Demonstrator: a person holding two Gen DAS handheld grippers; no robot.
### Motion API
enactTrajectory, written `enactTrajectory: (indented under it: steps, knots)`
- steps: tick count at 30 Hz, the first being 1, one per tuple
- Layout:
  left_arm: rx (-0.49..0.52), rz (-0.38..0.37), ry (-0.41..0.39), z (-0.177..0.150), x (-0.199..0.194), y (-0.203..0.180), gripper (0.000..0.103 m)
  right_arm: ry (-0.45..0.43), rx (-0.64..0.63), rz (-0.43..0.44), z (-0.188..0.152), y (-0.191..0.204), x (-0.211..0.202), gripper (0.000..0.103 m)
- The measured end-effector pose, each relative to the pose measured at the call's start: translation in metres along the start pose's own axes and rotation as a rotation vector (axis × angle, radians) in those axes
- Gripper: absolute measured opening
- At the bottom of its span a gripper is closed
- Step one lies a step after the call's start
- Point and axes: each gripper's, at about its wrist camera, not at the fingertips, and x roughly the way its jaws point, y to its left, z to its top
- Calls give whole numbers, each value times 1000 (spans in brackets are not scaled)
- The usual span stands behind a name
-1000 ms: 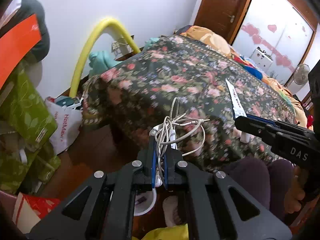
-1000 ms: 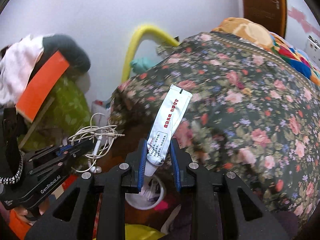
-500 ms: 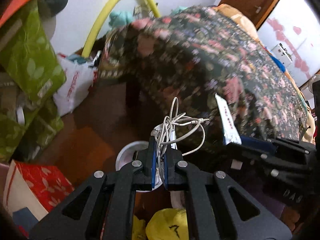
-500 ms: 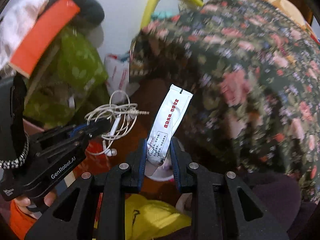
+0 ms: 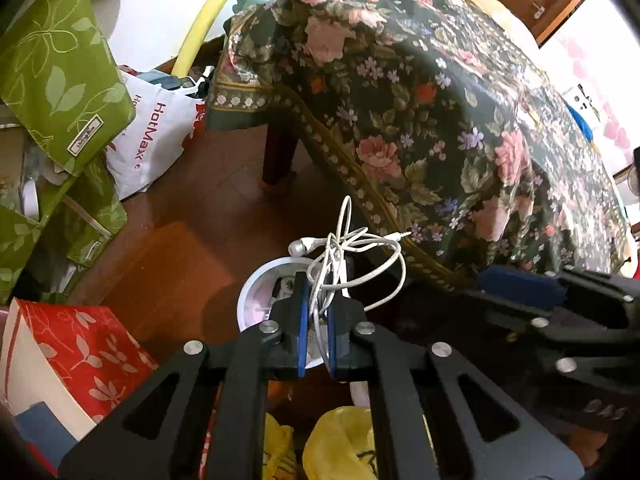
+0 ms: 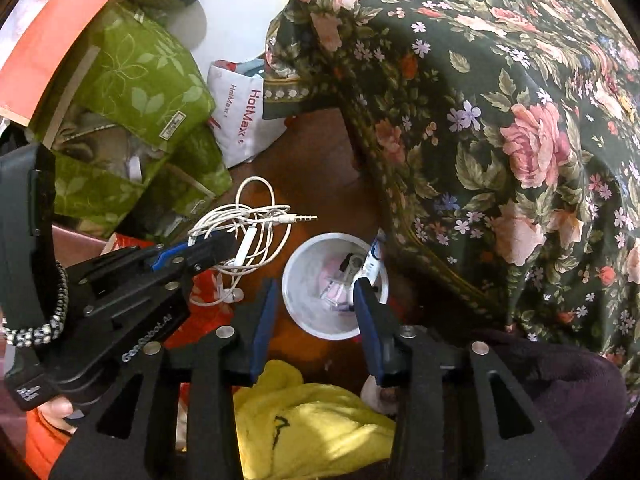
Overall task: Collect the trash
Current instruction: 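Open the left gripper over the white bin while the right gripper releases the tube, then move both grippers back to the bed toward the pink clip and yellow ring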
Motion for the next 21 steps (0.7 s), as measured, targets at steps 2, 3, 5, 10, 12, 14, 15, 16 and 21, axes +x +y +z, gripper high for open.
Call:
enactTrajectory:
  steps: [2, 3, 5, 10, 12, 14, 15, 16, 21]
  knots:
    - [15, 18, 23, -1, 7, -1, 11, -3, 1, -4, 0, -1, -1, 36]
    - [14, 29, 31, -2, 10, -1, 18, -5, -1, -5, 0, -2, -3, 36]
    - [0, 34, 43, -2, 16, 1, 23, -13, 5, -4, 0, -5, -5, 36]
    - [-16, 38, 47, -2, 17, 4, 24, -42, 21, -1, -1, -12, -16, 36]
    - [-11, 45, 37, -1, 13, 2, 24, -53, 20, 6, -1, -16, -22, 36]
    - [3, 54, 18, 2, 7, -3, 24, -71, 21, 5, -1, -19, -28, 36]
    - [9, 56, 9, 4, 3, -5, 24, -82, 22, 2, 0, -20, -31, 36]
    - [15, 57, -2, 6, 0, -8, 24, -100, 23, -1, 1, -23, -36, 36]
    - [56, 47, -71, 24, -22, -31, 24, -180, 31, -34, 5, -35, -58, 36]
